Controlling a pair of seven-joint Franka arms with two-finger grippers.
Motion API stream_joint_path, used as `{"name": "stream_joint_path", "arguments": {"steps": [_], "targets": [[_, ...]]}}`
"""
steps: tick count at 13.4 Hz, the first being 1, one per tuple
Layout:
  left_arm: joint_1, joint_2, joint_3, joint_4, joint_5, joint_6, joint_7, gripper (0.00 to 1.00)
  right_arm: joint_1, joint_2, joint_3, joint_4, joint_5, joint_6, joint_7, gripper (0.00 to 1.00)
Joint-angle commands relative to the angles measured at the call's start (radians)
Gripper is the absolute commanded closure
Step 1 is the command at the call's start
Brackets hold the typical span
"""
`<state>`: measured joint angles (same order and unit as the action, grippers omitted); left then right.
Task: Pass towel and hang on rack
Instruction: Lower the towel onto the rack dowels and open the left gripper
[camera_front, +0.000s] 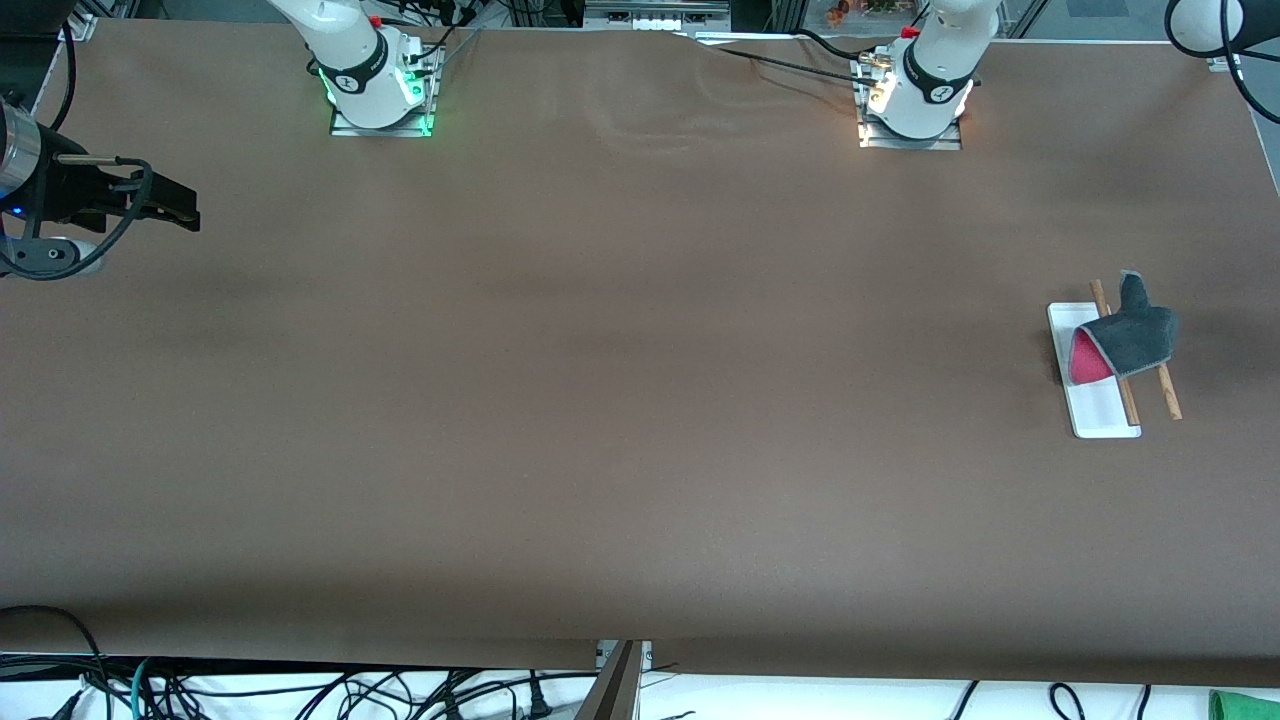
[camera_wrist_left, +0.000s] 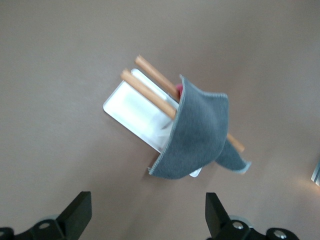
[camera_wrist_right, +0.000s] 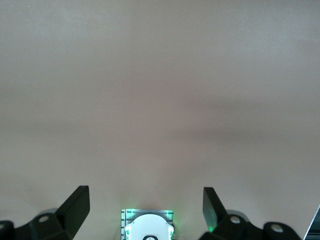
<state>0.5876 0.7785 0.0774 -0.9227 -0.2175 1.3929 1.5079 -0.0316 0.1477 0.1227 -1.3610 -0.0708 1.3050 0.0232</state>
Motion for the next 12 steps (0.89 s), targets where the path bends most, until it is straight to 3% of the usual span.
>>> {"name": "stream_joint_path", "arguments": {"steps": [1,10,12], "targets": [[-0.147,-0.106,0.012,-0.011,0.099,-0.023,-0.199,0.0,-0.005,-0.011,0.002,-0.007,0.025,-0.004,0.012,0.0],[-0.607,-0.257,0.005,-0.019,0.176,-0.167,-1.116,0.0,-0.007,-0.011,0.0,-0.006,0.032,-0.001,0.008,0.0],[-0.693,-0.329,0.012,-0.124,0.175,-0.146,-1.304,0.0,-0.007,-0.013,0.0,-0.006,0.032,-0.003,0.012,0.0]]}}
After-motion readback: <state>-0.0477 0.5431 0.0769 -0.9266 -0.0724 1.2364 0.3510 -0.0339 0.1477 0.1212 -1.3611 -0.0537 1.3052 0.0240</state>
